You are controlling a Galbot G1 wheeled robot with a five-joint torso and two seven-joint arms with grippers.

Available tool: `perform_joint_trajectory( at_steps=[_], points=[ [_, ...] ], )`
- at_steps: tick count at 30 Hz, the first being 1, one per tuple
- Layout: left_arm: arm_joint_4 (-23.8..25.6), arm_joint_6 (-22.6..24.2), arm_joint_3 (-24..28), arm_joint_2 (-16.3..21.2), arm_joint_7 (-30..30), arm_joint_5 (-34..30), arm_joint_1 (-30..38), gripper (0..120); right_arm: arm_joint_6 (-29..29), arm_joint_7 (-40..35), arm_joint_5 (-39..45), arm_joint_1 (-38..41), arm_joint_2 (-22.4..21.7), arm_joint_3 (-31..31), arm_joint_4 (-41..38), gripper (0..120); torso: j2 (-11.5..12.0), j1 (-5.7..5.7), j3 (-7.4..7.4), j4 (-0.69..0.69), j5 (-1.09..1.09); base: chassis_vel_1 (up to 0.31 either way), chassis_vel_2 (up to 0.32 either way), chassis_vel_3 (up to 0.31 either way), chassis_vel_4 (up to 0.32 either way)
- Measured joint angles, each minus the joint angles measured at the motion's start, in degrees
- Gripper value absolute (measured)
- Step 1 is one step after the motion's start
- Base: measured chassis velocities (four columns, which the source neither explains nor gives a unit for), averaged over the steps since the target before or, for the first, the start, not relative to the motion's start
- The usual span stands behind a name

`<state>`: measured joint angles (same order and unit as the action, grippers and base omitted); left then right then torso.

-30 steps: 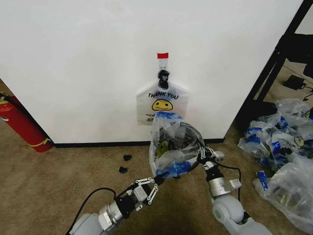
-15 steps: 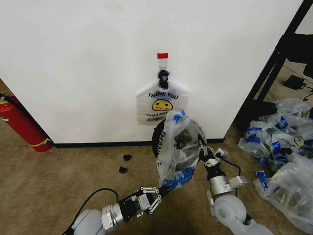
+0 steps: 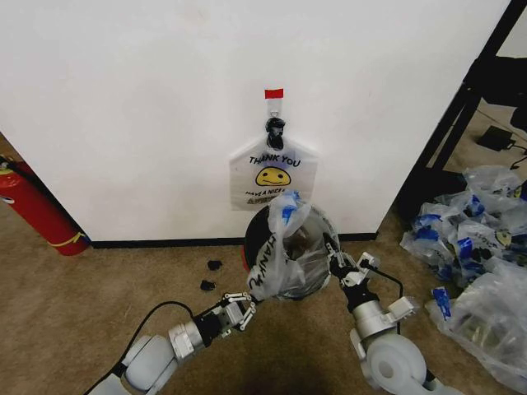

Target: Pick up the garbage bag from the wall and place it over the trash bin.

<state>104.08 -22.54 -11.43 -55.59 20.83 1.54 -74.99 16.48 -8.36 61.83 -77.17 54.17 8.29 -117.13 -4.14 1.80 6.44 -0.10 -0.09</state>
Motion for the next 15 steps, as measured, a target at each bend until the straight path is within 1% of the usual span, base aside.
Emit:
perform_joint_trajectory(
  at_steps=[5,9,13,15],
  points=[
    [-1.00,0.74,-0.80,0.28,-0.50,0.61,-0.04,0,-0.87,-0.82,0.15,0.36,-0.65,0.02,-0.61,1,0.00,0.00,0.00,0.01,-0.01,0.000,0.000,0.000,0.000],
    [-0.94,-0.02,-0.84,0.47,0.68,-0.03,-0.16,0,-0.88,-0.72,-0.42,0.48,-0.67,0.24,-0.25,1,0.00,0.00,0.00,0.01,-0.02,0.000,0.000,0.000,0.000],
    [-0.83,-1.90,-0.87,0.60,3.80,-1.07,-0.23,0,-0.44,-0.36,-1.58,0.84,-0.09,0.44,0.98,1,0.00,0.00,0.00,0.01,-0.01,0.000,0.000,0.000,0.000],
    [-1.14,-3.32,-1.42,0.68,5.75,-0.19,-0.24,6,-0.01,-0.41,-2.20,1.31,0.29,0.61,1.86,1,0.00,0.00,0.00,0.01,-0.02,0.000,0.000,0.000,0.000]
  ],
)
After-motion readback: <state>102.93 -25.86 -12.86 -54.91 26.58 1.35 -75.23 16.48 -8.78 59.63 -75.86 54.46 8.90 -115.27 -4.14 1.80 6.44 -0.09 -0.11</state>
